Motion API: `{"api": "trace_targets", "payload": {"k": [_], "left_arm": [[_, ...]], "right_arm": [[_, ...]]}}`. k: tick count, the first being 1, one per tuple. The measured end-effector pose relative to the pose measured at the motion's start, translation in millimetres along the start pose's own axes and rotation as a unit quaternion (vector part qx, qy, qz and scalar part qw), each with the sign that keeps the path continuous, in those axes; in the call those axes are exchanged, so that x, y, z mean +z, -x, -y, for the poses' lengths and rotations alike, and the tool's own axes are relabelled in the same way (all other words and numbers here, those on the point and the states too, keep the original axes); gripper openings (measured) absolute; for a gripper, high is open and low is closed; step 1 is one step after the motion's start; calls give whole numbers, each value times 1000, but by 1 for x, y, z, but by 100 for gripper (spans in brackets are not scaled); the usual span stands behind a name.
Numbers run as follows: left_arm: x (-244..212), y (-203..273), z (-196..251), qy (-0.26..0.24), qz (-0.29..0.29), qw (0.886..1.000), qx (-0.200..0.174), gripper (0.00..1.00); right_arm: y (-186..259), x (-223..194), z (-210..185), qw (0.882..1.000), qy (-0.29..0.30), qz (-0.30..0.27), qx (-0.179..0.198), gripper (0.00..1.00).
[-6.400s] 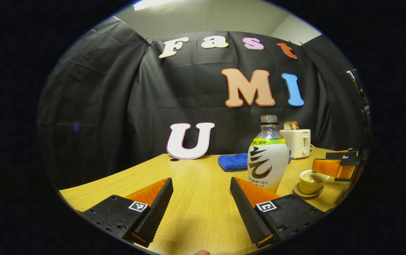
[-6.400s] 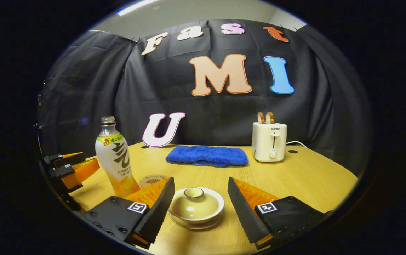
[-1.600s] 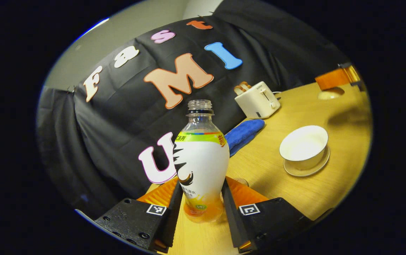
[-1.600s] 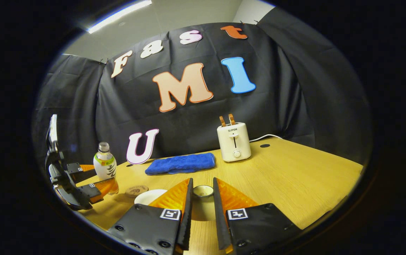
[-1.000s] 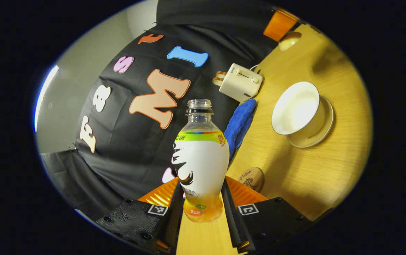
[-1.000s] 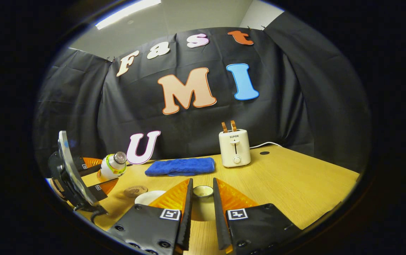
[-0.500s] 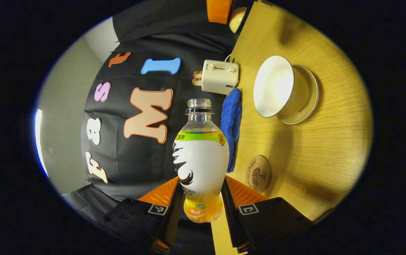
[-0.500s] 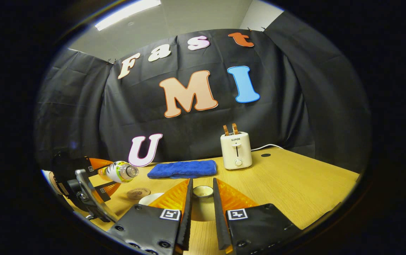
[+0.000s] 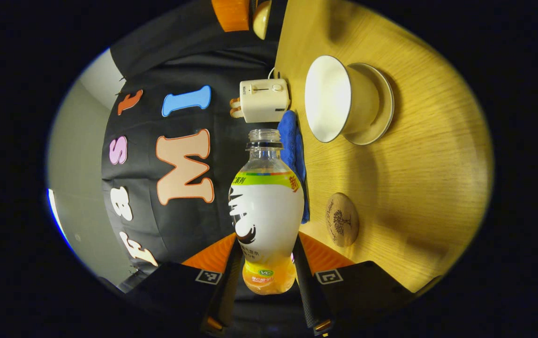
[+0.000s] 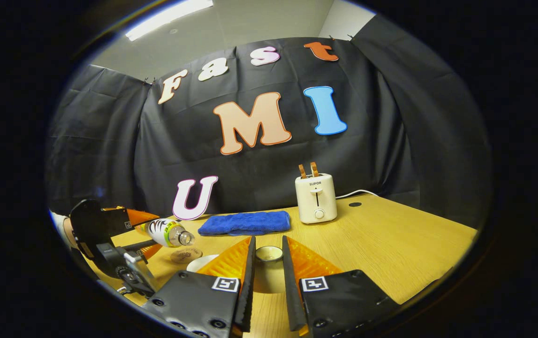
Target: Open the teacup lid with one hand, grasp the water bottle and pour water into the teacup with the other hand; after pouring, place the water bottle on the coaster and then close the teacup lid.
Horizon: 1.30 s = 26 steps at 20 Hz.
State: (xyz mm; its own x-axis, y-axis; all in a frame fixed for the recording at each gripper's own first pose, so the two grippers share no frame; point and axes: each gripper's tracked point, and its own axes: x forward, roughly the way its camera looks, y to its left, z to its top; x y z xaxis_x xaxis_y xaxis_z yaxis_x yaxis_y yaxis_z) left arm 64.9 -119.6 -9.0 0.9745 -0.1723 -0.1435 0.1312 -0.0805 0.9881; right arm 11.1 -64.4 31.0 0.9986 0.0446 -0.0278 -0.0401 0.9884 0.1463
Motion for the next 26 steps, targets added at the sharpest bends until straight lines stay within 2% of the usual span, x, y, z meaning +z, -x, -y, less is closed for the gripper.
{"api": "trace_targets", "payload": {"k": [2,14,20,25,26], "left_arm": [[1,1,0,-20,-1,1000,-3,57],[5,-2,-7,-118,0,993,-19,57],[10,2,-13,-158,2,987,-13,57],[12,2,-19,-187,3,982,-11,59],[12,3,-19,-192,2,981,-12,58]], "right_arm": [[2,0,0,1000,0,1,0,36],[3,3,-7,1000,0,2,9,34],[4,4,-7,1000,1,3,9,36],[4,4,-10,1000,4,3,11,31],[4,3,-10,1000,5,3,13,36]]}}
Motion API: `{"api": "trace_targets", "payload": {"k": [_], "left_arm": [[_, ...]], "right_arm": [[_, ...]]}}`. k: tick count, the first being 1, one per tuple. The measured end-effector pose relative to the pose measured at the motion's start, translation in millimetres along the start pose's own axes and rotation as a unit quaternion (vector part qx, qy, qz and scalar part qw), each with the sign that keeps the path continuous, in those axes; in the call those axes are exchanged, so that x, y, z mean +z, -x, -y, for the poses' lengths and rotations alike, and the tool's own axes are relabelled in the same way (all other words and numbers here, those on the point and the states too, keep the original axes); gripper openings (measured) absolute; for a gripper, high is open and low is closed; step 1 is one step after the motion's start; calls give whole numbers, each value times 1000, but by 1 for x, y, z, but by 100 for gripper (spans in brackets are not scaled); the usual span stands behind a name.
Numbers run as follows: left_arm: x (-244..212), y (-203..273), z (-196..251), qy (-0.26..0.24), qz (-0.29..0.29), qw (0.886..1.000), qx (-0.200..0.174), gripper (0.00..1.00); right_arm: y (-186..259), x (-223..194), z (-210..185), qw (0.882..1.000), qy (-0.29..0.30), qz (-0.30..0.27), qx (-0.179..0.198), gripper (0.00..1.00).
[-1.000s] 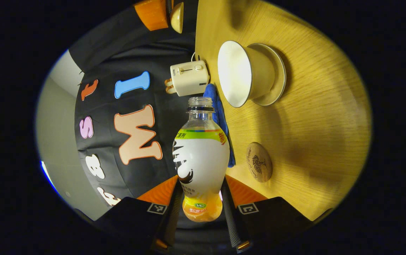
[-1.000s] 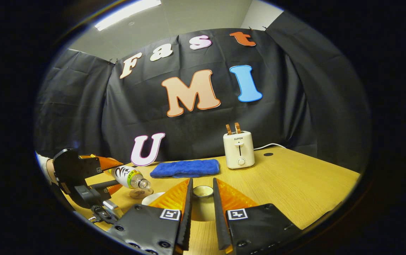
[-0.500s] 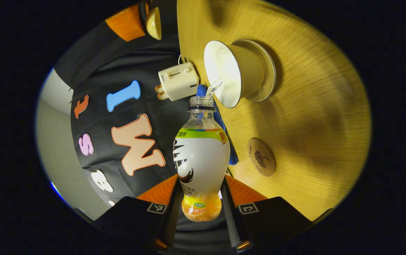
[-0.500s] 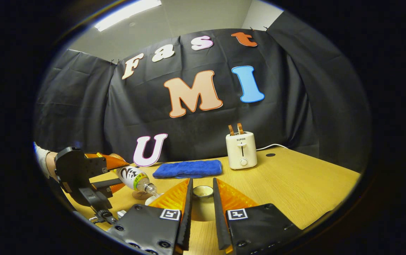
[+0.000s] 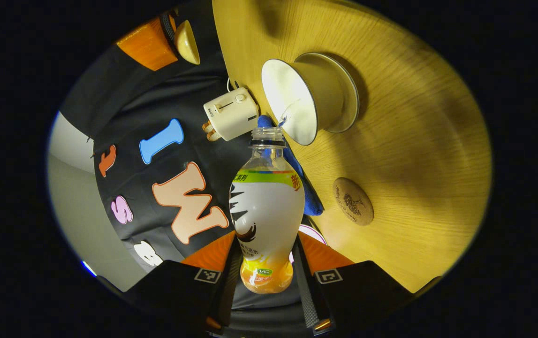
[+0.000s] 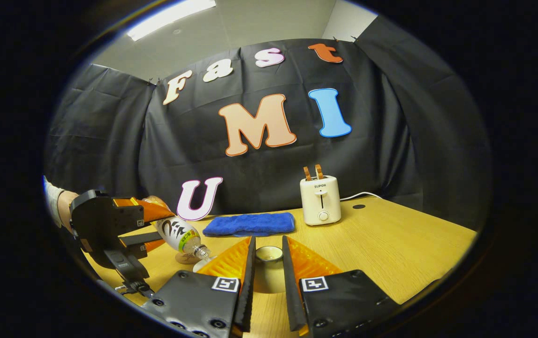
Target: Open the teacup lid with one hand, grasp the water bottle and pour water into the teacup with the other hand; after pouring, place the water bottle on the coaster and then close the teacup lid.
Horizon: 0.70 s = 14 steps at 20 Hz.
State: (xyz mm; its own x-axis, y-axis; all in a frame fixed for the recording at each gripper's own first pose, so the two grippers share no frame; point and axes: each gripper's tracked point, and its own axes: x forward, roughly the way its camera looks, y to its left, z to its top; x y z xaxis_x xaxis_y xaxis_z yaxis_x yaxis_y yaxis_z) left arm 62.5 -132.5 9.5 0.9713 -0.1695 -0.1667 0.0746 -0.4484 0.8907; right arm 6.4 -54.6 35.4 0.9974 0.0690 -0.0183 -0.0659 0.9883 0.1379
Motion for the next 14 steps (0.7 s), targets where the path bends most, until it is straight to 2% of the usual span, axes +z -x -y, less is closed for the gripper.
{"api": "trace_targets", "payload": {"k": [8,12,13,14], "left_arm": [[2,3,-12,-37,6,999,24,58],[0,3,-13,-47,9,999,19,58],[-1,1,-14,-49,9,999,14,58],[-2,0,-13,-49,8,999,10,58]], "right_arm": [[1,-1,-5,1000,5,-1,6,34],[1,1,-4,1000,2,0,7,36],[0,1,-4,1000,1,-1,7,31],[0,1,-4,1000,1,-1,7,31]]}}
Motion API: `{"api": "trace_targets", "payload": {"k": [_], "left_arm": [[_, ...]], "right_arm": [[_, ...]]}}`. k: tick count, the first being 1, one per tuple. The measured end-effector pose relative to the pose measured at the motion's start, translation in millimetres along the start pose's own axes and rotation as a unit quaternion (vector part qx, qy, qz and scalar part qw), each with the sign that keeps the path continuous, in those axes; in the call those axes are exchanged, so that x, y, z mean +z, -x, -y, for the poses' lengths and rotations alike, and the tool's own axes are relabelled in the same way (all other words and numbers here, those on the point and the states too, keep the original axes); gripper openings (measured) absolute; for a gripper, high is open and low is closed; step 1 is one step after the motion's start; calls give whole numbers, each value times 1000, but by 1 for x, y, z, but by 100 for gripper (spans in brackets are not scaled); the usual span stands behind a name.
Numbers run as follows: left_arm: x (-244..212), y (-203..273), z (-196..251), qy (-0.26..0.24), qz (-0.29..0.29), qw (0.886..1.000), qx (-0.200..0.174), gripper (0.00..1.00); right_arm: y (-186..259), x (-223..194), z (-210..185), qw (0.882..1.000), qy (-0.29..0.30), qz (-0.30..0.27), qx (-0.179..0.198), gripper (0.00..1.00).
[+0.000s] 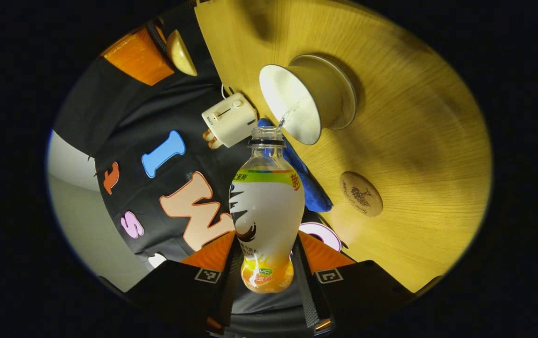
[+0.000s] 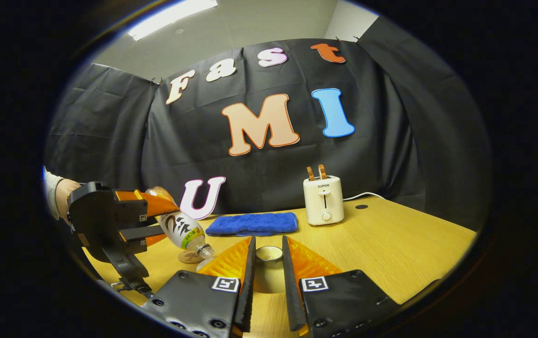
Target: Open the teacup lid with one hand, grasp the water bottle and pour water into the teacup with the other hand; after pouring, place the water bottle on the coaster and then close the teacup lid.
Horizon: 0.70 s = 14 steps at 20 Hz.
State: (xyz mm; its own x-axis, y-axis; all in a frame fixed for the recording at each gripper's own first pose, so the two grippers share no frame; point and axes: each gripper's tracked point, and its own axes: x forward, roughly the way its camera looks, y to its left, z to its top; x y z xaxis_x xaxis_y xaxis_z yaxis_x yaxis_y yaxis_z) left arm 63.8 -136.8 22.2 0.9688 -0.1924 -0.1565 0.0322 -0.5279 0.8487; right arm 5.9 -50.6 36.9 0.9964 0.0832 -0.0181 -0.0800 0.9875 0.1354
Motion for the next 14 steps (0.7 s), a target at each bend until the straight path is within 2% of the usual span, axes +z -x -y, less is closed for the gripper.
{"api": "trace_targets", "payload": {"k": [4,6,10,11,12,14], "left_arm": [[-2,-2,3,9,3,1000,-1,58],[-1,-2,7,26,9,1000,-8,58],[2,-9,24,104,28,994,-31,57],[4,-8,28,125,30,991,-37,57],[7,-7,34,148,34,987,-46,57],[16,-2,43,204,43,976,-57,57]], "right_arm": [[0,-3,-2,1000,3,-5,2,36],[-1,-4,-4,1000,5,-6,4,34],[-2,-5,-4,1000,5,-6,4,36],[-1,-6,-4,1000,4,-6,4,34],[-2,-6,-3,1000,2,-7,4,31],[-3,-7,-4,1000,2,-8,5,34]]}}
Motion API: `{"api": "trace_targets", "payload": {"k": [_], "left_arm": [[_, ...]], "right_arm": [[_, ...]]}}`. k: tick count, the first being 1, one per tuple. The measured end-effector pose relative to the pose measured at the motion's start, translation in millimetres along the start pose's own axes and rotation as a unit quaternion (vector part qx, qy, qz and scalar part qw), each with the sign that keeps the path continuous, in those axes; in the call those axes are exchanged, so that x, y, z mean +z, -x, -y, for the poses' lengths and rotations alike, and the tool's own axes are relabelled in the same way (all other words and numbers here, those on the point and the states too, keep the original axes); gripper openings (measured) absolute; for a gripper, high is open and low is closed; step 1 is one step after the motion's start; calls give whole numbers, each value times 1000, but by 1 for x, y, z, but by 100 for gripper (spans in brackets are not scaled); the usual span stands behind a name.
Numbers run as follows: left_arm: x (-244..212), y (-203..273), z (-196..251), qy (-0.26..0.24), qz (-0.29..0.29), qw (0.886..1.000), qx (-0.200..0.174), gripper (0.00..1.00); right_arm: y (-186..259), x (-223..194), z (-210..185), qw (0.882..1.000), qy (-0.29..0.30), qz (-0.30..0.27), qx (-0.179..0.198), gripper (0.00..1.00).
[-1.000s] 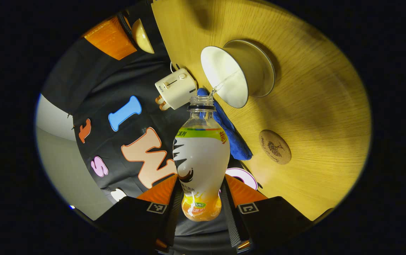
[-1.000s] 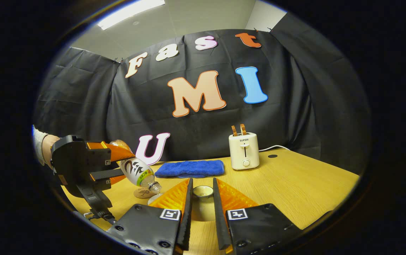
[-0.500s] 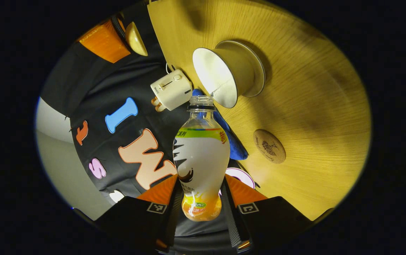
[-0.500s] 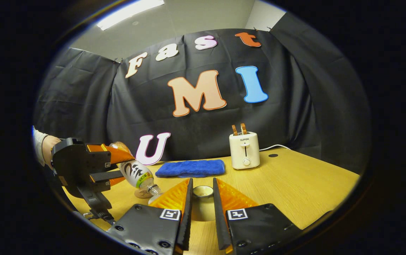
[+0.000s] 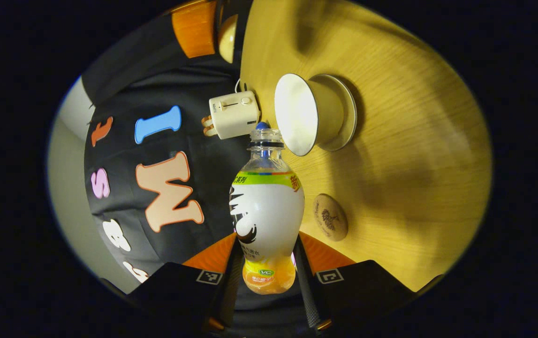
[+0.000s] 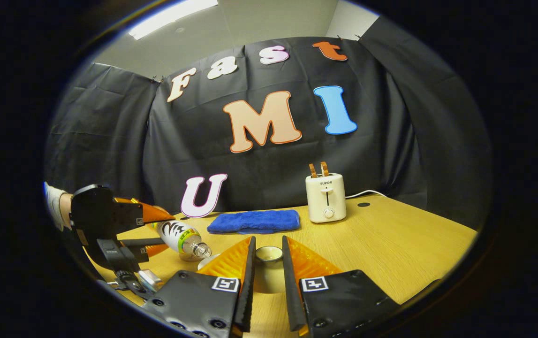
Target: Open the teacup lid with one hand, grasp the water bottle and pour water into the teacup with the other hand; after pouring, place the water bottle on the coaster and then close the teacup lid.
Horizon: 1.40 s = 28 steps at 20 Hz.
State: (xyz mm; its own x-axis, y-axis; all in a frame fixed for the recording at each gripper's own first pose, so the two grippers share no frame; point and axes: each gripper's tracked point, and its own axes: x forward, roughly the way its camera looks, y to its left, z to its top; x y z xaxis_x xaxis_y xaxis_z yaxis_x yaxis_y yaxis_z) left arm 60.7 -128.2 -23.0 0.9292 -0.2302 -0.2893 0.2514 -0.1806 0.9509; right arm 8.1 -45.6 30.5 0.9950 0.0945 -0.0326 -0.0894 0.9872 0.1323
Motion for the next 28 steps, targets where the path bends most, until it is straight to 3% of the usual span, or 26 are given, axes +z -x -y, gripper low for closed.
{"api": "trace_targets", "payload": {"k": [3,6,8,11,14,22,25,28], "left_arm": [[8,7,20,88,20,996,-16,57],[16,6,23,209,39,977,-20,57],[21,8,22,302,52,952,-20,53],[30,8,8,410,74,909,-8,57],[27,4,-2,504,85,860,-9,56],[-10,-13,-23,677,81,731,2,56],[-20,-28,-31,708,79,702,20,56],[-13,-35,-31,714,86,694,27,57]], "right_arm": [[0,-2,-2,1000,0,-1,3,34],[-1,-4,-6,1000,-2,-4,7,31],[-2,-7,-8,1000,0,-8,8,31],[-1,-8,-15,1000,6,-8,13,34],[1,-6,-18,1000,11,-8,17,31],[7,5,-19,1000,7,4,19,34],[7,4,-20,1000,9,2,20,34],[6,3,-20,1000,9,2,21,31]]}}
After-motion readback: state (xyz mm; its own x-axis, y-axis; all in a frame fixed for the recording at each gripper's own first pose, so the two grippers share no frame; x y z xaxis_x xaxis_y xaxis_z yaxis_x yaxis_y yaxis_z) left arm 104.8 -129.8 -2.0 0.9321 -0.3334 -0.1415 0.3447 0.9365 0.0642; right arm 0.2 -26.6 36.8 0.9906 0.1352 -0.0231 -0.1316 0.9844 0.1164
